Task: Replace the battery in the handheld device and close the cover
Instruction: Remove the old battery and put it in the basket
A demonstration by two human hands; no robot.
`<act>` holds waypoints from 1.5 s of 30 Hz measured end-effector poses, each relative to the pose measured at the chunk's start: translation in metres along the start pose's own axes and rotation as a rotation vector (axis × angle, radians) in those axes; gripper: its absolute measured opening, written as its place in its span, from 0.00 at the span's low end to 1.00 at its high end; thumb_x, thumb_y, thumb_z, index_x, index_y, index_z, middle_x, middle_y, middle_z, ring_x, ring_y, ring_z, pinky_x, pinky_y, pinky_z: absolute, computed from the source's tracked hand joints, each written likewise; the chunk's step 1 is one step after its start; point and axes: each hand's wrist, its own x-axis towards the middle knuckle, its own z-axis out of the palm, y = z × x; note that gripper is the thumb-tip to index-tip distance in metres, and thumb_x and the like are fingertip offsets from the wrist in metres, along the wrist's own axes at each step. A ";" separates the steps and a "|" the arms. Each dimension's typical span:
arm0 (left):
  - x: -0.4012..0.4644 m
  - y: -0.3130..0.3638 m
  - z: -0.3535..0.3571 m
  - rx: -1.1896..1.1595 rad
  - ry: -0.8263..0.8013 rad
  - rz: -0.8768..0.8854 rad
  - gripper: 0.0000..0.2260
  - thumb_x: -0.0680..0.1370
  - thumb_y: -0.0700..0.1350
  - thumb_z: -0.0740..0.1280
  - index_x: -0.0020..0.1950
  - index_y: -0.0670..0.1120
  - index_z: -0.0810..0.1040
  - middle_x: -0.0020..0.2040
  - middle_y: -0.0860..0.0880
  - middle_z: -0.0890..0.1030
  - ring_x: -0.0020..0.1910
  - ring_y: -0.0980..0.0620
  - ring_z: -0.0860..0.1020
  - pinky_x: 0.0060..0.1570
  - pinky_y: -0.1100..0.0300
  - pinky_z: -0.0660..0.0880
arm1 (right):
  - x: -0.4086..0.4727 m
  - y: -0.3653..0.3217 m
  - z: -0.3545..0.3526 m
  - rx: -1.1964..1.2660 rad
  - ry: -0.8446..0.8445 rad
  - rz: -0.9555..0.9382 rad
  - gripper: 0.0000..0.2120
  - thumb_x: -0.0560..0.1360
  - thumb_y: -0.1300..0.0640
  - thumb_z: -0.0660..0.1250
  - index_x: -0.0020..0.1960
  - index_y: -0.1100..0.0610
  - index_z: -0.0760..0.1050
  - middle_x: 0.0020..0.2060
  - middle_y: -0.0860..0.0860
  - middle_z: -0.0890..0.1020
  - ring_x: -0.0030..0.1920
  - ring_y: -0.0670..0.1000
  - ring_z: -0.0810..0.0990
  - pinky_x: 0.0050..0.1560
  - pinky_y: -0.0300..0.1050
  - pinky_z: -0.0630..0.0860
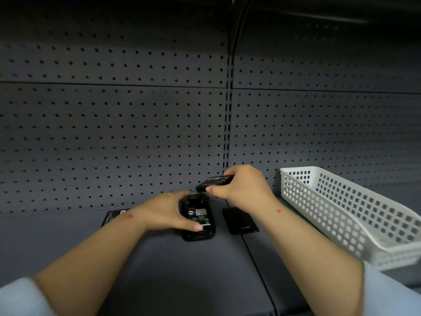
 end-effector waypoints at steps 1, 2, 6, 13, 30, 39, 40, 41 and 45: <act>0.001 0.005 -0.001 0.010 0.021 0.009 0.33 0.66 0.54 0.75 0.68 0.52 0.66 0.57 0.60 0.71 0.61 0.60 0.71 0.52 0.77 0.63 | 0.000 0.001 -0.004 0.006 0.006 -0.002 0.23 0.63 0.44 0.73 0.53 0.57 0.78 0.48 0.52 0.81 0.47 0.49 0.78 0.39 0.41 0.72; 0.003 0.011 -0.001 0.024 0.033 0.013 0.34 0.65 0.56 0.75 0.68 0.51 0.67 0.58 0.59 0.73 0.63 0.57 0.72 0.55 0.73 0.65 | -0.001 0.002 -0.009 0.012 0.013 -0.005 0.24 0.63 0.44 0.74 0.54 0.57 0.77 0.49 0.51 0.81 0.47 0.49 0.78 0.36 0.40 0.71; 0.013 0.035 0.003 0.097 0.070 0.035 0.43 0.63 0.62 0.73 0.72 0.47 0.61 0.71 0.51 0.68 0.68 0.53 0.68 0.67 0.60 0.65 | -0.001 0.010 -0.032 0.025 0.051 0.002 0.22 0.62 0.44 0.74 0.51 0.55 0.78 0.44 0.50 0.81 0.35 0.45 0.76 0.28 0.37 0.68; 0.033 0.078 0.017 0.054 0.056 0.118 0.44 0.62 0.64 0.73 0.72 0.49 0.61 0.71 0.52 0.69 0.68 0.55 0.68 0.67 0.59 0.64 | -0.007 0.038 -0.079 0.009 0.162 0.025 0.25 0.62 0.43 0.74 0.54 0.55 0.78 0.46 0.49 0.82 0.42 0.47 0.77 0.33 0.36 0.68; 0.081 0.151 0.059 0.082 0.049 0.253 0.44 0.60 0.65 0.73 0.71 0.50 0.63 0.70 0.53 0.70 0.66 0.58 0.69 0.64 0.65 0.63 | -0.030 0.133 -0.156 0.015 0.275 0.180 0.15 0.65 0.47 0.74 0.46 0.55 0.79 0.32 0.47 0.79 0.28 0.44 0.74 0.27 0.36 0.67; 0.095 0.162 0.072 0.027 0.031 0.280 0.41 0.61 0.60 0.75 0.69 0.51 0.65 0.68 0.53 0.71 0.65 0.59 0.70 0.63 0.67 0.64 | -0.028 0.167 -0.153 0.038 0.214 0.261 0.10 0.64 0.47 0.74 0.40 0.53 0.81 0.23 0.45 0.74 0.24 0.41 0.69 0.18 0.28 0.61; 0.096 0.163 0.073 0.022 0.026 0.284 0.41 0.61 0.60 0.75 0.69 0.50 0.65 0.68 0.53 0.71 0.64 0.59 0.70 0.63 0.67 0.64 | -0.027 0.170 -0.152 0.037 0.205 0.269 0.11 0.64 0.47 0.74 0.40 0.54 0.81 0.24 0.45 0.74 0.25 0.42 0.70 0.18 0.28 0.60; 0.097 0.164 0.074 0.015 0.022 0.287 0.40 0.61 0.60 0.75 0.69 0.50 0.65 0.68 0.53 0.71 0.64 0.59 0.70 0.62 0.67 0.64 | -0.026 0.173 -0.150 0.029 0.197 0.279 0.11 0.64 0.47 0.74 0.39 0.54 0.81 0.24 0.45 0.74 0.25 0.42 0.71 0.18 0.28 0.60; 0.101 0.165 0.076 -0.009 0.008 0.295 0.41 0.60 0.60 0.76 0.69 0.51 0.66 0.68 0.54 0.72 0.62 0.62 0.70 0.61 0.68 0.63 | -0.024 0.185 -0.141 -0.003 0.174 0.336 0.16 0.63 0.45 0.74 0.42 0.56 0.79 0.29 0.46 0.75 0.27 0.43 0.72 0.23 0.33 0.65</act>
